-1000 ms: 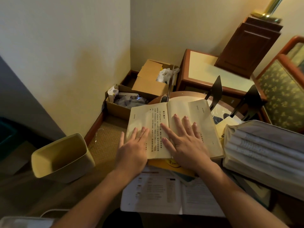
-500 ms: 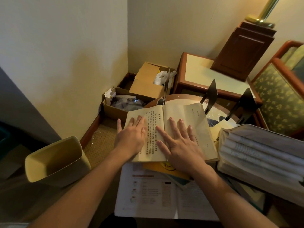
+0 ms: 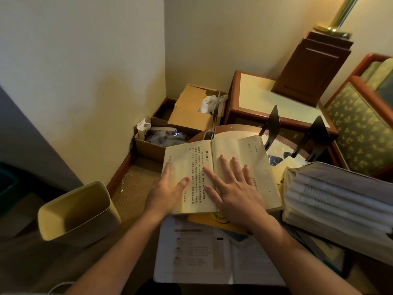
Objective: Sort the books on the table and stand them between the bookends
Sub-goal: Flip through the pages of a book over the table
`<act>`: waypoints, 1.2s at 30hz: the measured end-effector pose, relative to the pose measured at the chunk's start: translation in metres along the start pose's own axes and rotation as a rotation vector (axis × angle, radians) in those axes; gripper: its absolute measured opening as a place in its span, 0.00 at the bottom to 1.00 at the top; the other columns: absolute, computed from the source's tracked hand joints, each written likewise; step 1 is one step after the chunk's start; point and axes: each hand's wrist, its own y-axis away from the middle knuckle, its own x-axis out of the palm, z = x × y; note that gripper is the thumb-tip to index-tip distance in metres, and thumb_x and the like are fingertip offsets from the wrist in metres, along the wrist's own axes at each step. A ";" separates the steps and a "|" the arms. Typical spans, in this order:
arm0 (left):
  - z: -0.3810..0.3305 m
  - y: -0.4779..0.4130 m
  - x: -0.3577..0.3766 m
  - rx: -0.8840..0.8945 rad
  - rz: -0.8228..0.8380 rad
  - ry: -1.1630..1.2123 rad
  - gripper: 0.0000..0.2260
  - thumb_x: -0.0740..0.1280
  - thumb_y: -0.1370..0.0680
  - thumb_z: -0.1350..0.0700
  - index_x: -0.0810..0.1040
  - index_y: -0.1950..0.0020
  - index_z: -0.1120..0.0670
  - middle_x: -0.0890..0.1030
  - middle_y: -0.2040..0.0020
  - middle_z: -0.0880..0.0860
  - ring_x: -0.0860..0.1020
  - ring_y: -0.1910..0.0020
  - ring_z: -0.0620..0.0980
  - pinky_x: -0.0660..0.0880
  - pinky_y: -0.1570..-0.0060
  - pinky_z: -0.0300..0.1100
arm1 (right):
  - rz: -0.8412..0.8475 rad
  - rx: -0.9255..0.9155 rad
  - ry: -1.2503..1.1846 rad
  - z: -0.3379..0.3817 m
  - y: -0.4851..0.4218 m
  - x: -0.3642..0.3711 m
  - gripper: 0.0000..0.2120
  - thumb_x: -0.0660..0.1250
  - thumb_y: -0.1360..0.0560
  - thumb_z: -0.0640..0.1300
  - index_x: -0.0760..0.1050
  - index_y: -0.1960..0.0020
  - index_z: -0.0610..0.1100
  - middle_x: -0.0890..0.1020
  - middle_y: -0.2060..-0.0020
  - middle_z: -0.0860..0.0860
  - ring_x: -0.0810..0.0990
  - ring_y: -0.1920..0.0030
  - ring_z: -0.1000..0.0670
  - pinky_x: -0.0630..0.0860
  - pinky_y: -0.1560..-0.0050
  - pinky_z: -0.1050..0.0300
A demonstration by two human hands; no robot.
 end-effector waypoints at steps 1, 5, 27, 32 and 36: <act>0.000 0.001 -0.003 0.007 -0.002 0.077 0.40 0.62 0.28 0.27 0.50 0.20 0.38 0.76 0.36 0.52 0.80 0.46 0.50 0.82 0.51 0.52 | 0.002 0.001 0.000 0.000 0.000 0.000 0.28 0.36 0.22 0.71 0.31 0.25 0.70 0.28 0.23 0.53 0.24 0.25 0.43 0.31 0.24 0.37; -0.009 0.008 -0.015 0.084 -0.109 0.161 0.35 0.73 0.25 0.43 0.62 0.22 0.43 0.76 0.37 0.51 0.80 0.47 0.49 0.83 0.53 0.51 | 0.022 0.003 -0.008 0.000 0.000 -0.003 0.28 0.36 0.22 0.72 0.30 0.26 0.70 0.28 0.23 0.53 0.24 0.25 0.43 0.31 0.24 0.37; -0.054 0.071 -0.089 0.017 0.132 0.790 0.30 0.71 0.24 0.64 0.71 0.27 0.40 0.78 0.37 0.50 0.83 0.47 0.54 0.83 0.58 0.50 | 0.068 0.135 -0.153 0.020 0.057 -0.012 0.32 0.45 0.20 0.68 0.37 0.21 0.63 0.35 0.20 0.48 0.29 0.23 0.40 0.29 0.29 0.44; -0.061 0.096 -0.110 0.099 0.143 0.864 0.29 0.70 0.24 0.65 0.73 0.28 0.41 0.82 0.41 0.49 0.85 0.50 0.51 0.83 0.60 0.48 | 0.052 0.221 -0.310 0.023 0.069 -0.024 0.32 0.48 0.19 0.67 0.39 0.21 0.62 0.39 0.20 0.48 0.34 0.22 0.41 0.36 0.26 0.44; -0.068 0.118 -0.130 0.169 0.130 0.847 0.29 0.71 0.26 0.62 0.74 0.30 0.38 0.82 0.39 0.48 0.84 0.47 0.54 0.83 0.56 0.52 | 0.000 0.241 -0.555 0.029 0.078 -0.041 0.32 0.52 0.18 0.64 0.43 0.19 0.59 0.43 0.19 0.48 0.39 0.20 0.41 0.42 0.23 0.39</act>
